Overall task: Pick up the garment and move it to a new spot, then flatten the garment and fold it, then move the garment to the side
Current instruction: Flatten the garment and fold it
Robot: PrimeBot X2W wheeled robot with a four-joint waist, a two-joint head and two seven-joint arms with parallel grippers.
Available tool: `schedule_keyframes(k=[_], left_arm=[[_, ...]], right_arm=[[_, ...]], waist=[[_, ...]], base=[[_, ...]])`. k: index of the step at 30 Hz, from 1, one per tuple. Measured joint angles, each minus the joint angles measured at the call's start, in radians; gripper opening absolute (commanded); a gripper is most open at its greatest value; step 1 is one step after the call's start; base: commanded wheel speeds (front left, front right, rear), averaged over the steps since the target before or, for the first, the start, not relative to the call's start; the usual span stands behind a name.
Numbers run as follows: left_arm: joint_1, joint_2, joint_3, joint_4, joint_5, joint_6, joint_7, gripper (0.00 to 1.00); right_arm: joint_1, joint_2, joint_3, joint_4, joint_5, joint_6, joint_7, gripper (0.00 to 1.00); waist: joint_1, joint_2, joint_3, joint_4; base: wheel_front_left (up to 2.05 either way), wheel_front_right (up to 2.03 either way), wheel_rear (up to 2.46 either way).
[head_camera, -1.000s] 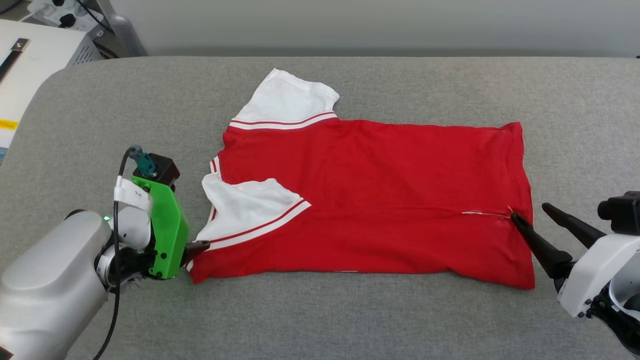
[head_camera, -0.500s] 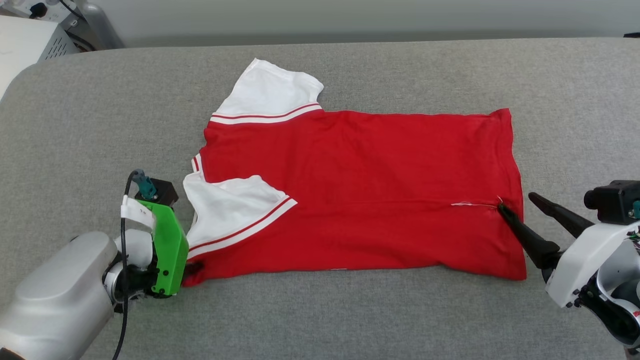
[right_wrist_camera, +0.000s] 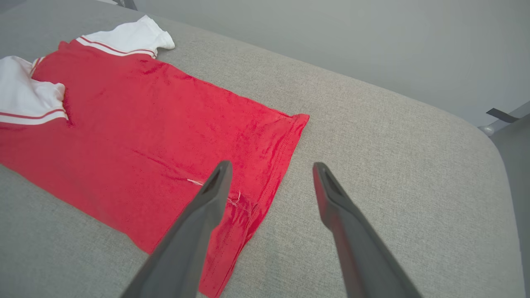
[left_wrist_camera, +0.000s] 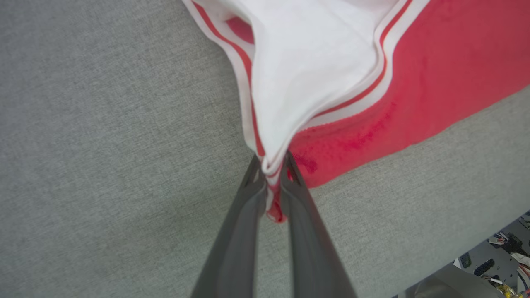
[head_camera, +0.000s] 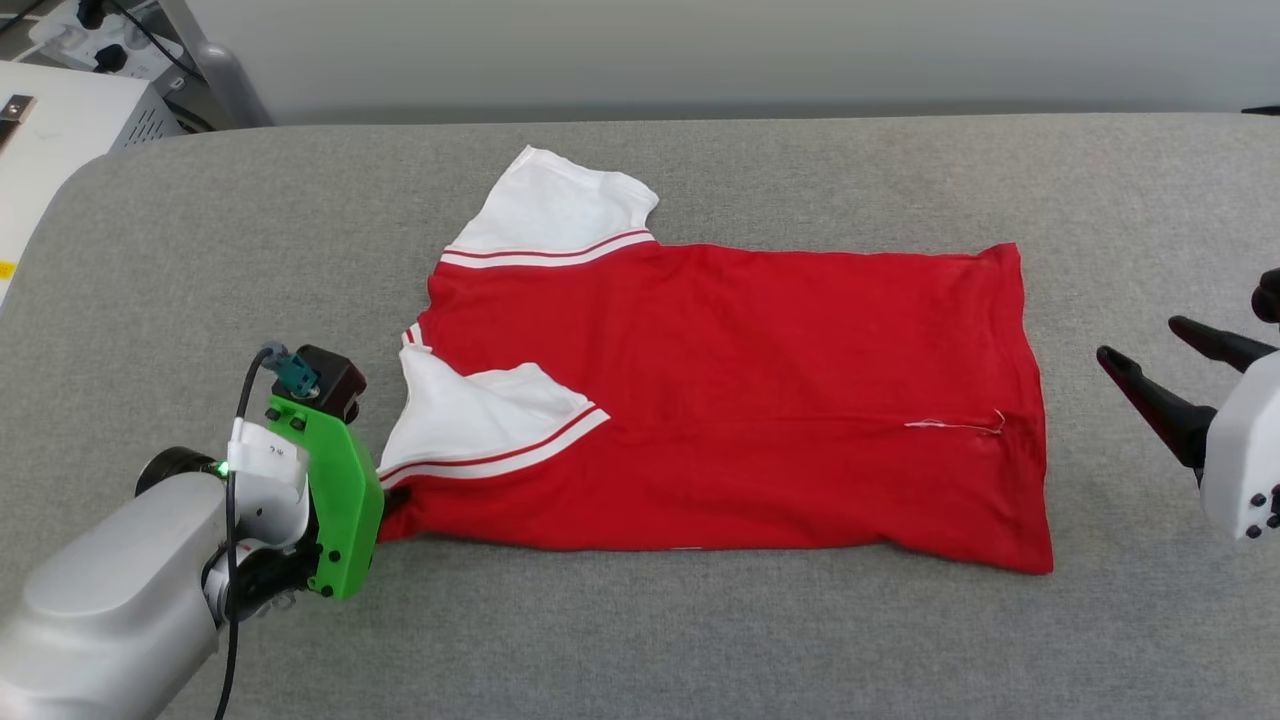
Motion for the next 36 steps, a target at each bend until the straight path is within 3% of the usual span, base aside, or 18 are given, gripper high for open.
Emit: schedule_keyframes(k=[6,11,22,28,29,30,31,36], left_arm=[[-0.005,0.016,0.001,-0.043,0.037,0.0,-0.037,0.0],[-0.011,0.018,0.002,-0.081,0.045,0.007,-0.041,0.0],[-0.016,0.022,0.002,-0.11,0.049,0.027,-0.058,0.0],[-0.012,0.014,0.001,-0.094,0.046,0.028,-0.067,0.0],[-0.009,0.013,0.001,-0.087,0.045,0.028,-0.068,0.0],[-0.004,0.013,0.0,-0.081,0.044,0.028,-0.074,0.0],[0.004,0.012,0.0,-0.074,0.04,0.028,-0.076,0.0],[0.033,0.013,-0.002,-0.058,0.03,0.027,-0.091,0.0]], right_arm=[[0.0,-0.006,-0.002,0.026,0.007,0.0,0.223,1.0],[0.019,0.02,0.035,0.08,0.003,0.0,0.29,1.0],[0.025,0.15,0.095,0.312,-0.012,0.0,0.225,1.0],[0.024,0.154,0.139,0.384,0.0,-0.001,0.159,1.0],[0.023,0.153,0.147,0.387,0.001,-0.001,0.142,0.2],[0.022,0.153,0.154,0.39,0.001,-0.001,0.123,0.04],[0.02,0.152,0.161,0.393,0.004,-0.001,0.108,0.0],[0.01,0.143,0.181,0.389,0.03,-0.001,0.038,0.0]], waist=[[0.0,0.0,-0.001,0.016],[0.0,0.0,0.013,0.03],[0.0,0.0,0.058,0.051],[0.0,-0.0001,0.069,0.059],[0.0,0.0,0.068,0.058],[0.0,0.0,0.065,0.056],[0.0,-0.0001,0.062,0.054],[0.0,0.0,0.037,0.046]], base=[[0.0,0.0,0.0],[0.0,0.0,0.0],[0.0,0.0,0.0],[0.0,0.0,0.0],[0.0,0.0,0.0],[0.0,0.0,0.0],[0.0,0.0,0.0],[0.0,0.0,0.0]])
